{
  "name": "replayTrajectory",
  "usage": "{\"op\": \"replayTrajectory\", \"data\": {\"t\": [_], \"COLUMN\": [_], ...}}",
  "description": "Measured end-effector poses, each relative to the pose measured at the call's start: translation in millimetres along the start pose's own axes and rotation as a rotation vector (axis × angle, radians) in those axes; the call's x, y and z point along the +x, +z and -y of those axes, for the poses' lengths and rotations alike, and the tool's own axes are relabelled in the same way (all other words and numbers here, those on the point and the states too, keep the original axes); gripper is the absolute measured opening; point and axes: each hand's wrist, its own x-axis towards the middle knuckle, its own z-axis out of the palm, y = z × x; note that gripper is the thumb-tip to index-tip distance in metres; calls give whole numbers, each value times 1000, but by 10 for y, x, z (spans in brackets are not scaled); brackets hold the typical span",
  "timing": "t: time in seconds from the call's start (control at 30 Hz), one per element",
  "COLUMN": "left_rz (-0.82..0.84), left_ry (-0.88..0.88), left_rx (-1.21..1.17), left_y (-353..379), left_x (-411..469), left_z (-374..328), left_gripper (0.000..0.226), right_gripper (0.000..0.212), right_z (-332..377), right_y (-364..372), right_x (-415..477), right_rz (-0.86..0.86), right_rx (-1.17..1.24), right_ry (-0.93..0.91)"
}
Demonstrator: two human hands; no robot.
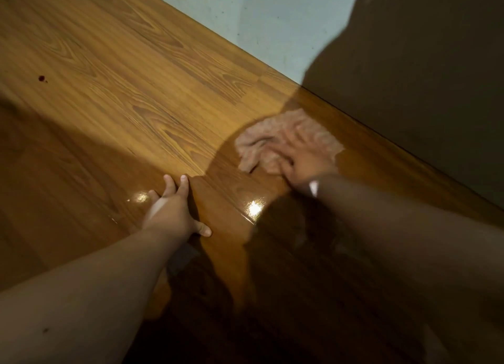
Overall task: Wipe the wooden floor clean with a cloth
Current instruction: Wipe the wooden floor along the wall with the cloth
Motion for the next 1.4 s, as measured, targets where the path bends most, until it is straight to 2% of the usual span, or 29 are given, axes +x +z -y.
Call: {"op": "replayTrajectory", "data": {"t": [0.1,0.23,0.3,0.43,0.53,0.63,0.73,0.8,0.87,0.93,1.0,1.07,1.13,1.2,1.3,1.4], "left_rz": [10,6,-4,-53,-58,-33,-45,-75,-45,12,58,91,46,-18,-46,-30], "left_ry": [2,21,13,25,51,14,71,127,146,243,340,360,345,341,376,392], "left_rx": [-3,-3,14,83,123,78,95,103,88,133,186,178,141,104,66,196], "left_y": [-14,-12,-10,20,23,11,50,178,328,408,387,358,359,377,541,717], "left_x": [-2,10,17,44,43,0,-157,-317,-473,-669,-844,-995,-1071,-1125,-1243,-1326], "left_z": [10,7,10,71,114,47,-129,-310,-485,-656,-747,-743,-733,-764,-808,-789], "left_gripper": [137,138,138,137,135,132,111,96,91,86,76,66,56,53,60,64], "right_gripper": [46,50,53,58,60,58,56,57,57,57,61,62,59,60,62,60], "right_z": [-420,38,388,630,346,-118,-651,-911,-871,-561,-167,221,458,462,133,-451], "right_y": [-296,-70,162,363,235,89,0,-11,73,182,276,358,415,414,383,267], "right_x": [136,116,-34,-317,-443,-730,-1143,-1398,-1550,-1725,-1852,-1933,-1959,-2028,-2272,-2475], "right_rz": [-147,-123,-71,95,180,87,-78,-60,-13,-45,3,192,364,400,351,235], "right_rx": [75,185,132,-34,-53,19,140,146,156,185,148,20,-79,-93,-71,-2], "right_ry": [334,415,286,-126,-152,98,511,774,903,838,583,224,-18,-62,-35,207]}}
